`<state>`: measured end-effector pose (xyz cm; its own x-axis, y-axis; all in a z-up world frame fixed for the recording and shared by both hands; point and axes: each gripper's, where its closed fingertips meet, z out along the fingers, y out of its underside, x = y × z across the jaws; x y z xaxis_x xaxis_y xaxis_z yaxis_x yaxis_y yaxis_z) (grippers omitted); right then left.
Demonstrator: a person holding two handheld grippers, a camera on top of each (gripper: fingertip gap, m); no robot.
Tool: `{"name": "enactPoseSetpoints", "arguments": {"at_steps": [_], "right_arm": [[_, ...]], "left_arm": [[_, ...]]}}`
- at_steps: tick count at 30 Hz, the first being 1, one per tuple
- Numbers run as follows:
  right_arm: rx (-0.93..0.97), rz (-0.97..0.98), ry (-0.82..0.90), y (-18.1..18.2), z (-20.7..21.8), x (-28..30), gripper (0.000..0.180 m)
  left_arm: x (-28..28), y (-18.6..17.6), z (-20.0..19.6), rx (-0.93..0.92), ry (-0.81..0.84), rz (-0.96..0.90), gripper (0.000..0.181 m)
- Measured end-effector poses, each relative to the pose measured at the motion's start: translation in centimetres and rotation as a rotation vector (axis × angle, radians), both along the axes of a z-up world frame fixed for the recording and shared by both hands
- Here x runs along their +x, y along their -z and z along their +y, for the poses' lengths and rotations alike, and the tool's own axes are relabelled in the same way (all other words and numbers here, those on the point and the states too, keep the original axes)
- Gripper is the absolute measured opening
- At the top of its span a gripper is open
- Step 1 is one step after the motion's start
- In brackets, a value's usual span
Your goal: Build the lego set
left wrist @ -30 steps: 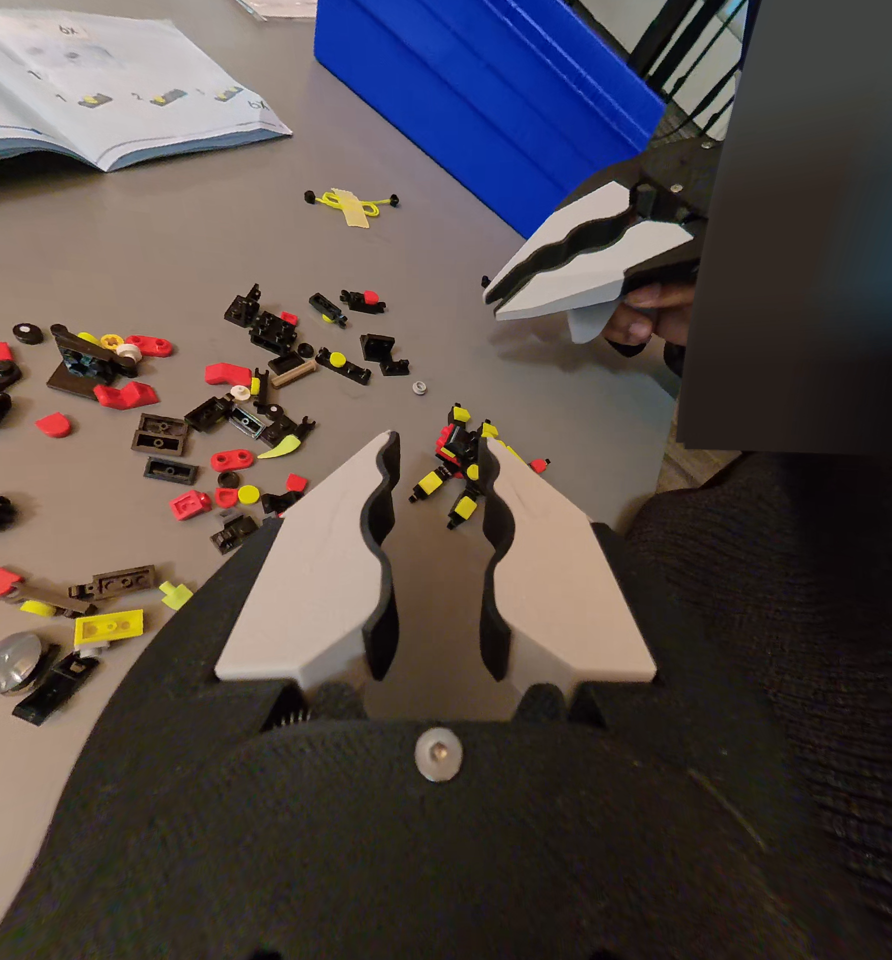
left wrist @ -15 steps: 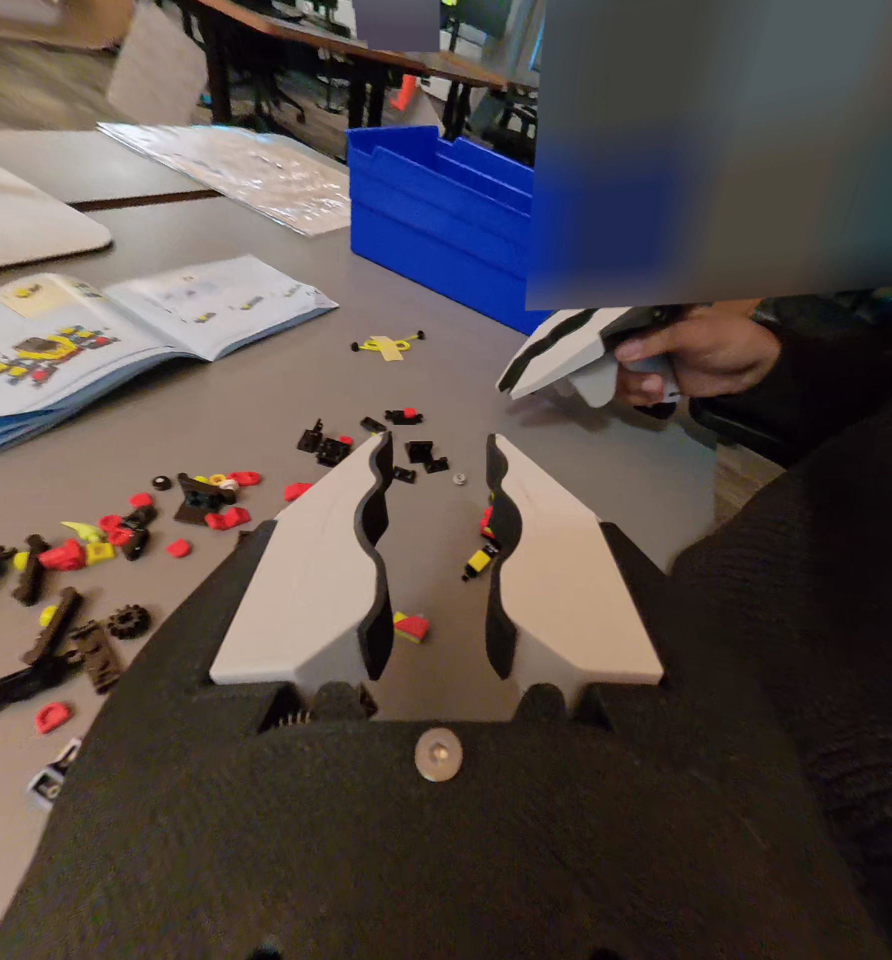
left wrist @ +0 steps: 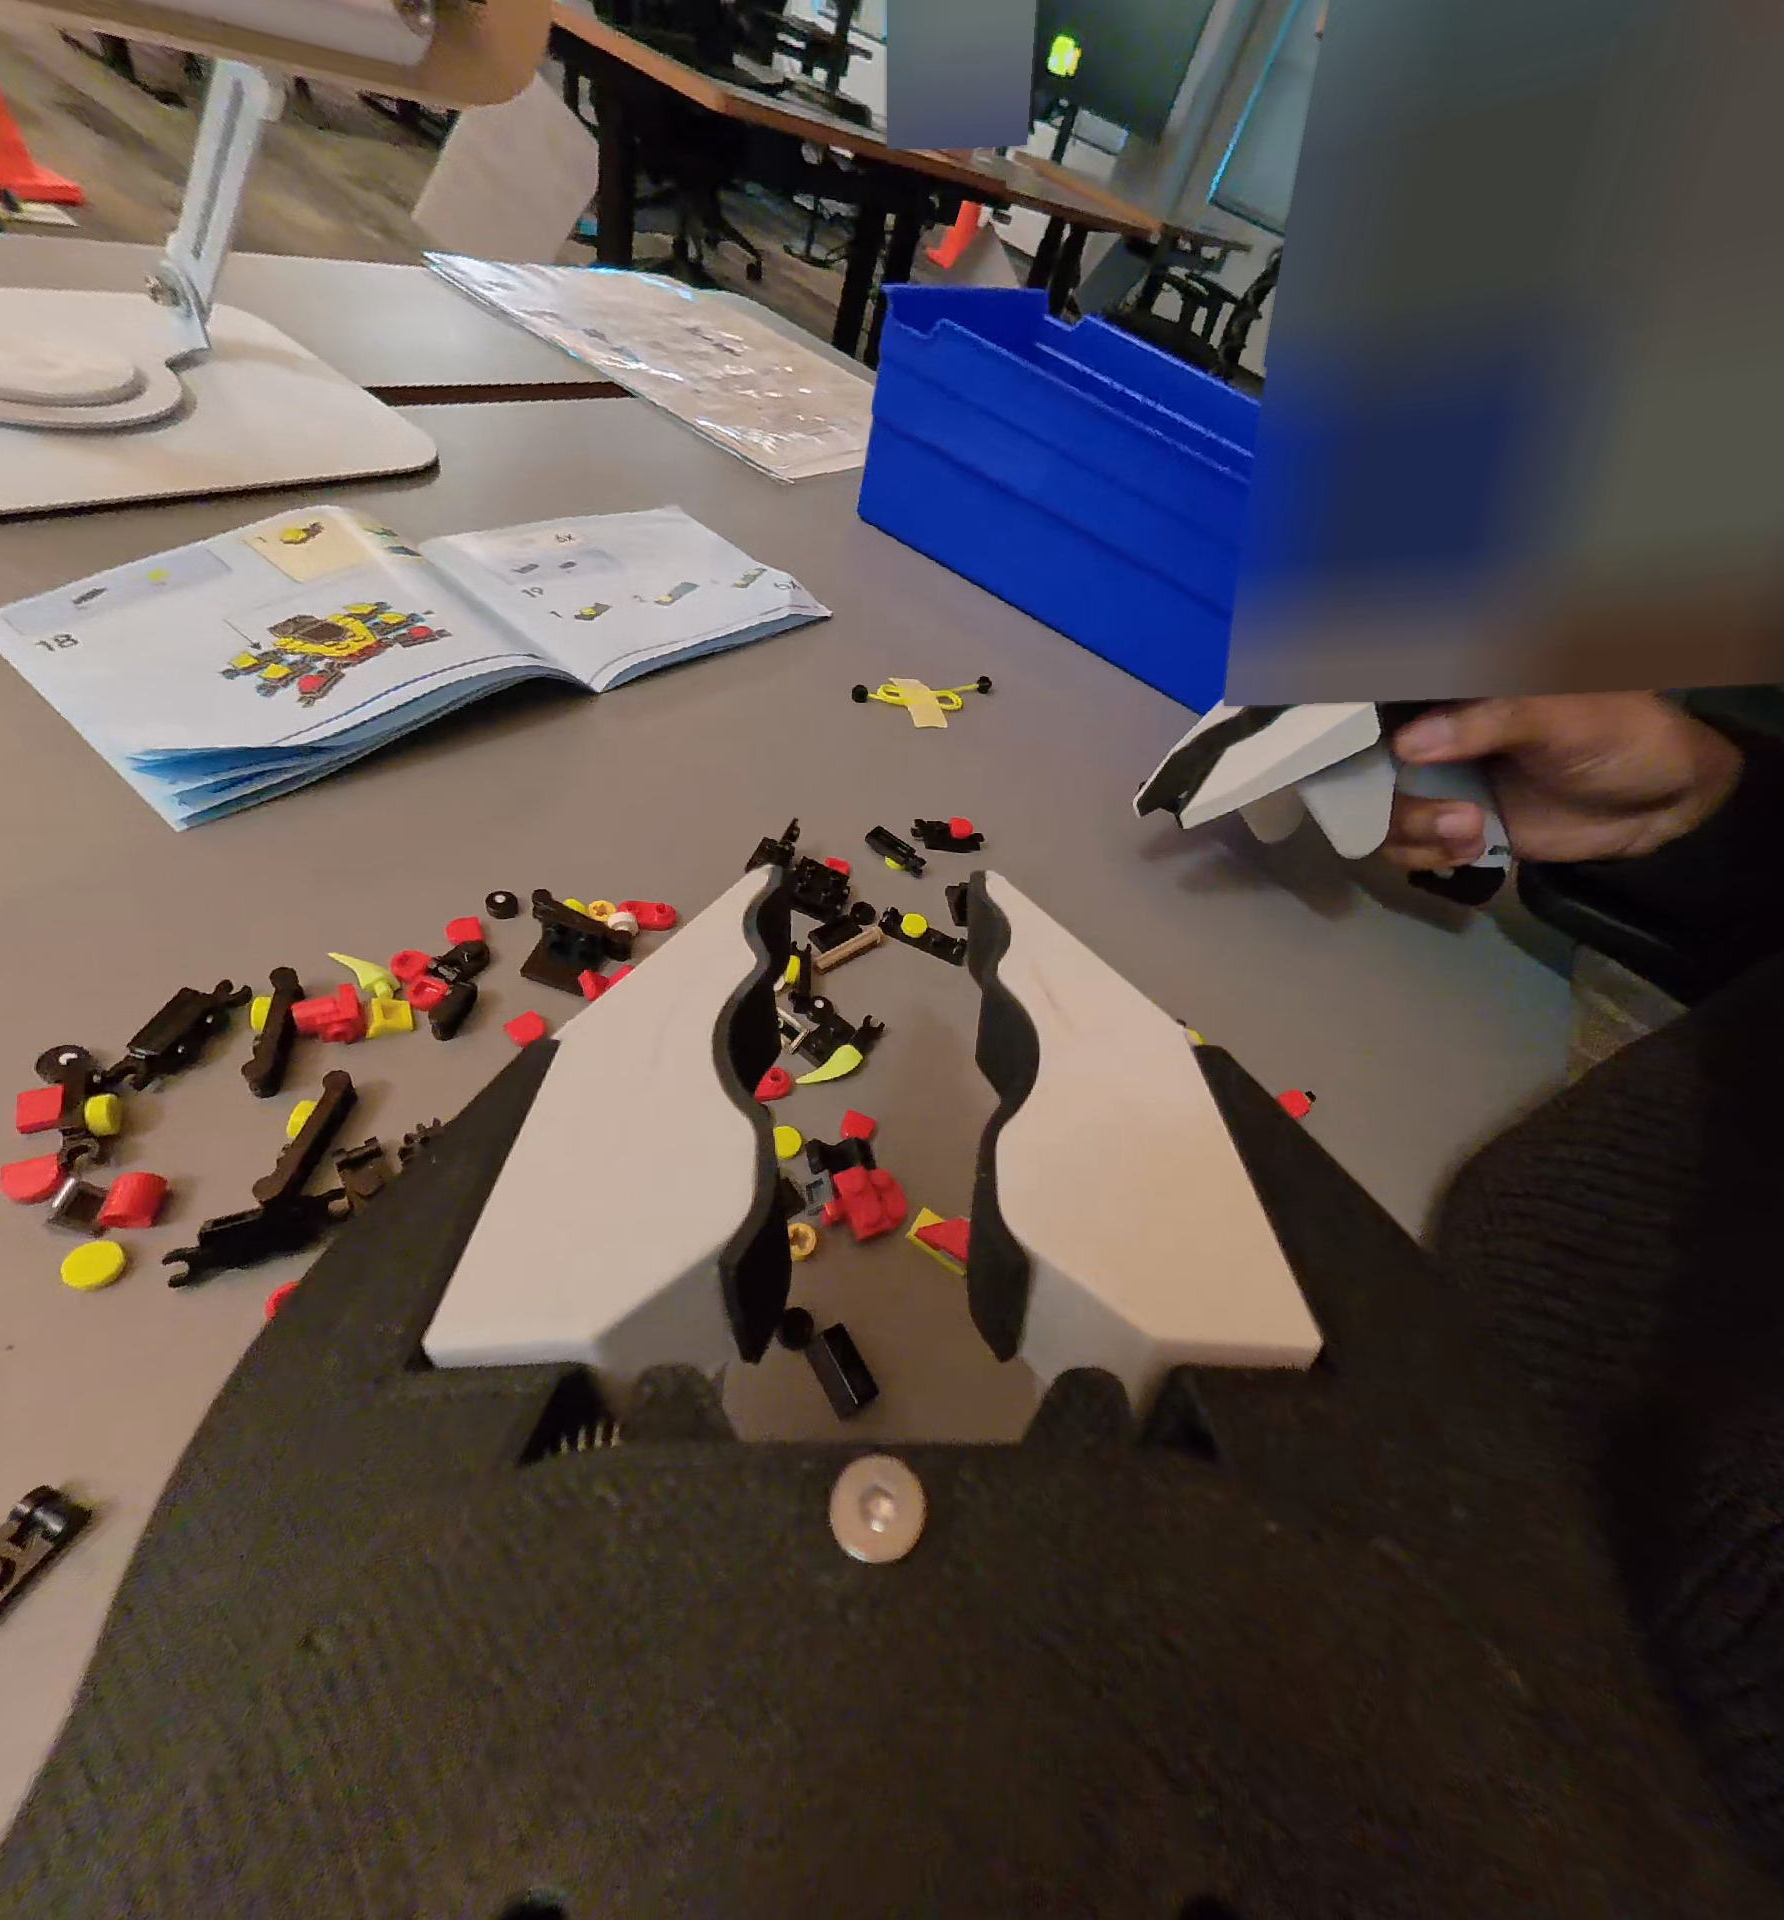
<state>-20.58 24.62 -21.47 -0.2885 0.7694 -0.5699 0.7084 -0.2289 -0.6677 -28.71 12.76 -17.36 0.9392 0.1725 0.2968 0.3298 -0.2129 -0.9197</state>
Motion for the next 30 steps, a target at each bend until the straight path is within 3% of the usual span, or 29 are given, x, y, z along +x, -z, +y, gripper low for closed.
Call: {"name": "enactPoseSetpoints", "arguments": {"at_steps": [30], "right_arm": [[-0.046, -0.061, 0.010, 1.4, 0.4, -0.3, 0.023]], "left_arm": [[-0.9, 0.9, -0.2, 0.006, -0.025, -0.078, 0.033]]}}
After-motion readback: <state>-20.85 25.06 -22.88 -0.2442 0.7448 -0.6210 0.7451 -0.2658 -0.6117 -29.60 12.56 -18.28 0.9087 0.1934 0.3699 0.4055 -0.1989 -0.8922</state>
